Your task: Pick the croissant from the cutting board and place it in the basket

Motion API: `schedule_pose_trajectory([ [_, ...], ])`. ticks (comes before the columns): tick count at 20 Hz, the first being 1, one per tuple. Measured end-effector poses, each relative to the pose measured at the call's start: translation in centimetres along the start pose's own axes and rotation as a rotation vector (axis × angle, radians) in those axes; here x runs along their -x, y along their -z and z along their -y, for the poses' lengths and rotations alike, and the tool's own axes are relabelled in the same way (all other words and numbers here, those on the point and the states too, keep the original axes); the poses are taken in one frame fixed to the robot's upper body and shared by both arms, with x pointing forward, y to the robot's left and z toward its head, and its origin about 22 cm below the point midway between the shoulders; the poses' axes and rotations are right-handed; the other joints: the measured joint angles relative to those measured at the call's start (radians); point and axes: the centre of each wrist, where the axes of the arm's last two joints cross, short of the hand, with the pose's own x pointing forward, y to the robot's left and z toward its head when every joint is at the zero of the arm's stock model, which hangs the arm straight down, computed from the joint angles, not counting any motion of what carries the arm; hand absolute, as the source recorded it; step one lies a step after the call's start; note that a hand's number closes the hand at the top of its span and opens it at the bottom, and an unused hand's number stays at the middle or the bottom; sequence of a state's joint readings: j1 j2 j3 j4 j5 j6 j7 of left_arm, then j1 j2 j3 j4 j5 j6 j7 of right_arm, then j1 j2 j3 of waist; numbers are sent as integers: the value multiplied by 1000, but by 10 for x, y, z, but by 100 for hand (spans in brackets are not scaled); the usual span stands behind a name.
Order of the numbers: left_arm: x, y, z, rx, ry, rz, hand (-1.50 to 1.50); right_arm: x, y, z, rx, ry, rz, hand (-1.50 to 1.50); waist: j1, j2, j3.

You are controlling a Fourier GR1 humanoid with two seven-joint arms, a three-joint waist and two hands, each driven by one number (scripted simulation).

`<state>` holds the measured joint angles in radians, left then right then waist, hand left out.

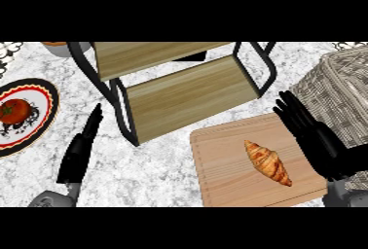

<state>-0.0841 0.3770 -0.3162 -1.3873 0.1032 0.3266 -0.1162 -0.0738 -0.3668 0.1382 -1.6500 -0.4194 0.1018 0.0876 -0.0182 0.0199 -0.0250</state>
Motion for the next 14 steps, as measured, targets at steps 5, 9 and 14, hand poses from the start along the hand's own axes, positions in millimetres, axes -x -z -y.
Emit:
schedule_pose_trajectory([
  [5, -8, 15, -6, 14, 1, -26, 0, -7, 26, -1, -313, -16, 48, 150, 50, 0, 22],
  [9, -12, 22, -9, 32, -7, -71, 0, -28, 42, -34, -701, 47, 267, -150, 79, 0, 34],
  [14, -15, 30, -25, 5, -20, -153, 0, -33, 23, -35, -887, 29, 483, -150, 26, -15, 33],
])
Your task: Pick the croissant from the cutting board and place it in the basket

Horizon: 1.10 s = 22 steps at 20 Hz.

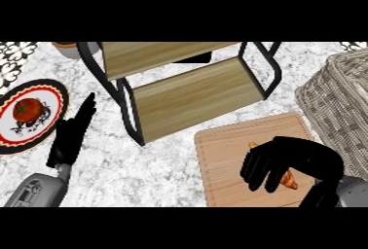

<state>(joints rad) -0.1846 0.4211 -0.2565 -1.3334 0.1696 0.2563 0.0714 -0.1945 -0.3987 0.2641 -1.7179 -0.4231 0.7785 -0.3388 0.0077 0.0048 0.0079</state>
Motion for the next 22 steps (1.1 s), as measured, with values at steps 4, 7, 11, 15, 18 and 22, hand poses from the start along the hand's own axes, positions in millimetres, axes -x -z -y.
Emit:
schedule_pose_trajectory([
  [4, -5, 3, -3, -12, -11, -36, 0, -37, -4, 7, -15, -281, -53, -150, -25, -9, -2],
  [7, -6, 5, -7, -13, -6, -44, 0, -77, 4, 20, -63, -547, -124, -150, -26, -11, -4],
  [11, -13, 8, -12, -2, -3, -41, 0, -123, 12, 29, -190, -837, -278, -150, -14, -8, -5],
  [15, -18, 11, -10, 4, 1, -38, 0, -149, 16, 33, -343, -995, -462, -150, -3, -3, -6],
  [18, -18, 11, -7, 13, -1, -42, 0, -158, 14, 34, -433, -1040, -552, -150, 1, -1, -6],
  [22, -19, 11, -7, 14, -2, -38, 0, -156, 4, 33, -513, -1055, -608, -150, 0, -1, -6],
])
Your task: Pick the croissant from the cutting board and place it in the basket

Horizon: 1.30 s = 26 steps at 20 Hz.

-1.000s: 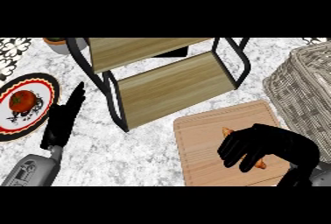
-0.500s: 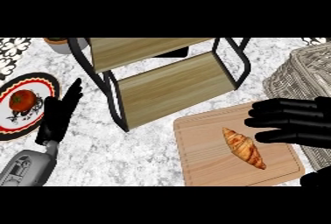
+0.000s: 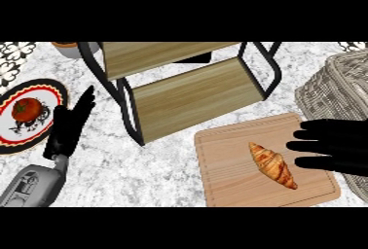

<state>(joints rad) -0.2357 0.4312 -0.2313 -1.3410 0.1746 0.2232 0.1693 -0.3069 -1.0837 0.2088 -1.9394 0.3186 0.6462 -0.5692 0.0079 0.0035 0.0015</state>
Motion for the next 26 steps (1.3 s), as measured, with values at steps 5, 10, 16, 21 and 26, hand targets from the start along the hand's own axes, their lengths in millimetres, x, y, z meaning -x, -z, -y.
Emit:
schedule_pose_trajectory([
  [5, -5, 3, -2, -2, 1, 3, 0, 14, -5, -12, -37, -18, -12, -150, 3, 0, -1],
  [10, -3, 2, 2, -1, 4, 7, 0, 34, -6, -26, -4, -17, -12, -150, 4, 0, -1],
  [16, -3, 6, -2, 1, 3, 1, 0, 55, 4, -46, 38, -18, -8, -150, 3, -1, -1],
  [21, 0, 1, -2, 7, 1, 0, 0, 64, 16, -62, 20, 2, -6, -150, 2, -2, -1],
  [26, 2, 3, -1, 0, 0, -4, 0, 76, 27, -90, -10, 18, 1, -150, 2, -1, -2],
])
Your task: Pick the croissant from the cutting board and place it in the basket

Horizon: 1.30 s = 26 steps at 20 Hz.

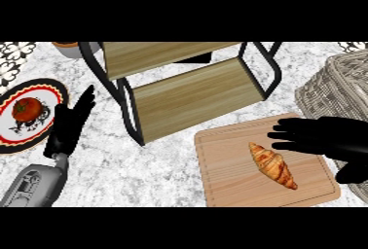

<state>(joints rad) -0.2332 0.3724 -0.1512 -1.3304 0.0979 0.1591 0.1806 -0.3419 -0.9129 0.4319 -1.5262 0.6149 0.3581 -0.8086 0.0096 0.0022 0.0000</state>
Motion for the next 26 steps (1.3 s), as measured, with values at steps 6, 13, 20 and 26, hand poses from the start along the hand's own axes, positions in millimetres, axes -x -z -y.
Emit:
schedule_pose_trajectory([
  [6, -6, -4, 3, 1, -1, -4, 0, 8, 19, -16, -5, 0, 11, -150, -2, -1, 0],
  [13, -7, -1, -1, -3, 1, -2, 0, 13, 44, -35, -10, 0, 32, -150, -5, -2, 0],
  [20, -7, -4, 0, -6, 3, 1, 0, 10, 53, -51, -20, 3, 34, -150, -7, -2, 0],
  [26, -5, -2, -5, -9, 5, -5, 0, 12, 62, -64, -55, 3, 19, -150, -7, -2, 0],
])
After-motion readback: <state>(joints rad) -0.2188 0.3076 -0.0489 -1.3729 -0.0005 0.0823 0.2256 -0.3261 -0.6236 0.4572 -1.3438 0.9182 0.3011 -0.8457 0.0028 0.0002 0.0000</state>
